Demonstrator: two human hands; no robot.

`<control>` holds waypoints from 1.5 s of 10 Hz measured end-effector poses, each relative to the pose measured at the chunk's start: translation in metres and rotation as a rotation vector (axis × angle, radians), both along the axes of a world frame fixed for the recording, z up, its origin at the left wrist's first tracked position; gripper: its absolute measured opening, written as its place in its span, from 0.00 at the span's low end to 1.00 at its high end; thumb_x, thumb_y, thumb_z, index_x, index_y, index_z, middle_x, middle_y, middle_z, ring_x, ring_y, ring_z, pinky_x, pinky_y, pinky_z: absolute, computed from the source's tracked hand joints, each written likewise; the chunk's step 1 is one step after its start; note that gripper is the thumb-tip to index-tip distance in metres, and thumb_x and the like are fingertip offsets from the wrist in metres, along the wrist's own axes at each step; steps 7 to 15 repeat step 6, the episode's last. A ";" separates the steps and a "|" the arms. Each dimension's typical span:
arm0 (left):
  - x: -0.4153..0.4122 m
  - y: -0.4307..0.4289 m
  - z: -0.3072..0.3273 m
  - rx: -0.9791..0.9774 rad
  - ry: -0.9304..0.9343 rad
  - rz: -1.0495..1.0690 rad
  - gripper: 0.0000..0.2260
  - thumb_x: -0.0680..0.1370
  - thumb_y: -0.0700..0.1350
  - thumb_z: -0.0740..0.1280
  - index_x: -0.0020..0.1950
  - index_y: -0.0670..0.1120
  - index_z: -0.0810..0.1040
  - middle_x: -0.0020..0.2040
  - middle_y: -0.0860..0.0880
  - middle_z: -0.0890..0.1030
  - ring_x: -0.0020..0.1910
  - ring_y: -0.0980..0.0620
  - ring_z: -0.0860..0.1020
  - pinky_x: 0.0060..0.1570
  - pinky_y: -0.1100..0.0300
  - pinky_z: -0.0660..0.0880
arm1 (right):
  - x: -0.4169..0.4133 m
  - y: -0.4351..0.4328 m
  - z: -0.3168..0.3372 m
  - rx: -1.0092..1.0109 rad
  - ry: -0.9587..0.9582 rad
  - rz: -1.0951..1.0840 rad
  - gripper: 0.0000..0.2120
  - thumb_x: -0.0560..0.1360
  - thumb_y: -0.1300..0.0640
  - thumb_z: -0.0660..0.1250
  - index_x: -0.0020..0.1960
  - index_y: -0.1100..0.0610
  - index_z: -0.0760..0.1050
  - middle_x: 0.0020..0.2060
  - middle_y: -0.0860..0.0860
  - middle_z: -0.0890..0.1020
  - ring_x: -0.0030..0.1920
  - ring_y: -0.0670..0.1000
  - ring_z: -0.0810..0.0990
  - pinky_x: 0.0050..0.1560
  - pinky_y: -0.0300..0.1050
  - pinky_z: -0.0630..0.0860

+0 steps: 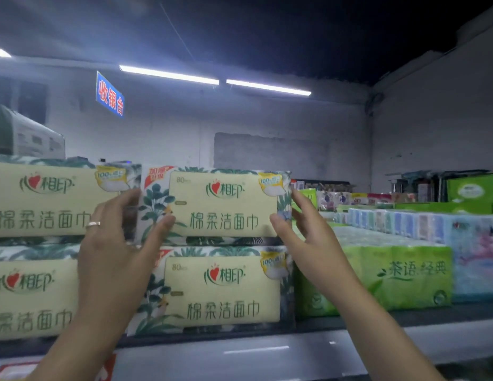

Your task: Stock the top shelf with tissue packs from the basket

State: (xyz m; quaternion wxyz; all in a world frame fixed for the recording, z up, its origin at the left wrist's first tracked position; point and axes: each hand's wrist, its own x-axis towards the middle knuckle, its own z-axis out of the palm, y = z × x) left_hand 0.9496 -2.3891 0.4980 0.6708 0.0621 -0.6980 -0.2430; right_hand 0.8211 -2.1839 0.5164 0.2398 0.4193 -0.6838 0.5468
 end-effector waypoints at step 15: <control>0.034 0.015 0.007 0.169 -0.110 -0.324 0.32 0.69 0.62 0.65 0.73 0.61 0.64 0.64 0.62 0.70 0.64 0.60 0.70 0.59 0.57 0.68 | 0.039 0.005 0.007 -0.076 -0.189 0.131 0.30 0.79 0.51 0.61 0.76 0.45 0.51 0.67 0.36 0.57 0.61 0.28 0.67 0.33 0.22 0.71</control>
